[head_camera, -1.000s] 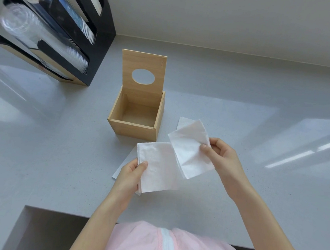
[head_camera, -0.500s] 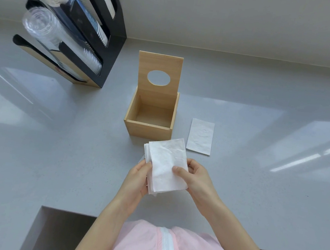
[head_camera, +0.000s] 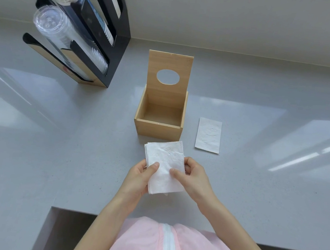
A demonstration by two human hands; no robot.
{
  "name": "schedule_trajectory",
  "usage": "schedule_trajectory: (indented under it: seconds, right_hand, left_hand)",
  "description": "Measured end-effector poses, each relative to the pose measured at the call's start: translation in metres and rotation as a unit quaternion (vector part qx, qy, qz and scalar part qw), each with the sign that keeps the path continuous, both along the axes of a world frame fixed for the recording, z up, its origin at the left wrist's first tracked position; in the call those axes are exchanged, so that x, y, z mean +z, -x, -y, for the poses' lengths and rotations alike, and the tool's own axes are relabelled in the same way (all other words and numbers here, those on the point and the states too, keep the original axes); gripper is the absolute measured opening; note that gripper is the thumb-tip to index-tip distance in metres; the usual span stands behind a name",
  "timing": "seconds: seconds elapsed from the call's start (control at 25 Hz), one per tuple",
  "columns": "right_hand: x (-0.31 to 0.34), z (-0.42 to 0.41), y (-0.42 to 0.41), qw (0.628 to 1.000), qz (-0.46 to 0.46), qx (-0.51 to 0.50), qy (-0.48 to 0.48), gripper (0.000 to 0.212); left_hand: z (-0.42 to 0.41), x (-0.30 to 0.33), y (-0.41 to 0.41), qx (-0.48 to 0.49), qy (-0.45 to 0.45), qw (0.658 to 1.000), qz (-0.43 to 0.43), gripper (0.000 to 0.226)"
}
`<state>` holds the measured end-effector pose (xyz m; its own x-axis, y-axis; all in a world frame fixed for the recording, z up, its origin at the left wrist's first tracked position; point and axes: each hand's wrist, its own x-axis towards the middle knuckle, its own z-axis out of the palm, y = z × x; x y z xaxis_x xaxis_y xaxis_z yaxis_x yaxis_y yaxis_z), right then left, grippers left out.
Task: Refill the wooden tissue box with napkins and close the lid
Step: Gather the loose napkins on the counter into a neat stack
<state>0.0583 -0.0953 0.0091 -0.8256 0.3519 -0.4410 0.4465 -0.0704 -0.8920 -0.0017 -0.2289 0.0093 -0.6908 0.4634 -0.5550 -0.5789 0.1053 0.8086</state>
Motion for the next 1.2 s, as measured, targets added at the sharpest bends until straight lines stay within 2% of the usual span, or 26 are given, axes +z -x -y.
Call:
schedule_trajectory:
  seconds: [0.2,0.28,0.36,0.44,0.56,0.8,0.88,0.92,1.0,1.04,1.2]
  right_hand:
    - [-0.002,-0.008,0.006,0.999,0.034,-0.004,-0.036,0.006]
    - [-0.004,-0.017,0.010,0.988,0.058,0.010,-0.146,0.011]
    - [-0.010,-0.020,0.013,0.947,0.106,0.082,-0.291,0.033]
    - [-0.015,-0.017,0.015,0.898,0.145,0.137,-0.393,0.050]
    - [-0.018,-0.010,0.019,0.862,0.146,0.149,-0.463,0.045]
    - [-0.020,-0.003,0.023,0.855,0.138,0.174,-0.469,0.024]
    - [-0.017,-0.005,0.022,0.868,0.114,0.169,-0.453,0.019]
    - [-0.015,-0.008,0.020,0.891,0.093,0.148,-0.418,0.015]
    - [-0.007,-0.015,0.016,0.952,0.057,0.081,-0.290,0.004]
    - [-0.002,-0.018,0.014,0.971,0.041,0.047,-0.231,0.005]
    - [0.021,-0.031,0.009,0.993,-0.040,-0.024,-0.110,0.019]
  left_hand:
    - [0.007,0.000,0.003,0.028,0.035,0.999,-0.015,0.017]
    - [0.014,0.000,0.008,0.055,0.035,0.998,-0.009,0.016]
    - [0.021,0.001,0.012,0.073,0.037,0.997,-0.011,0.016]
    - [0.027,0.000,0.015,0.085,0.041,0.995,-0.016,0.016]
    - [0.032,0.000,0.017,0.103,0.046,0.993,-0.019,0.016]
    - [0.035,-0.002,0.018,0.110,0.042,0.993,-0.023,0.015]
    - [0.037,-0.003,0.017,0.113,0.046,0.992,-0.027,0.015]
    - [0.037,-0.004,0.017,0.114,0.048,0.992,-0.028,0.014]
    - [0.036,-0.005,0.016,0.115,0.061,0.991,-0.041,0.015]
    - [0.035,-0.006,0.015,0.111,0.071,0.990,-0.052,0.016]
    - [0.028,-0.007,0.011,0.095,0.080,0.990,-0.065,0.015]
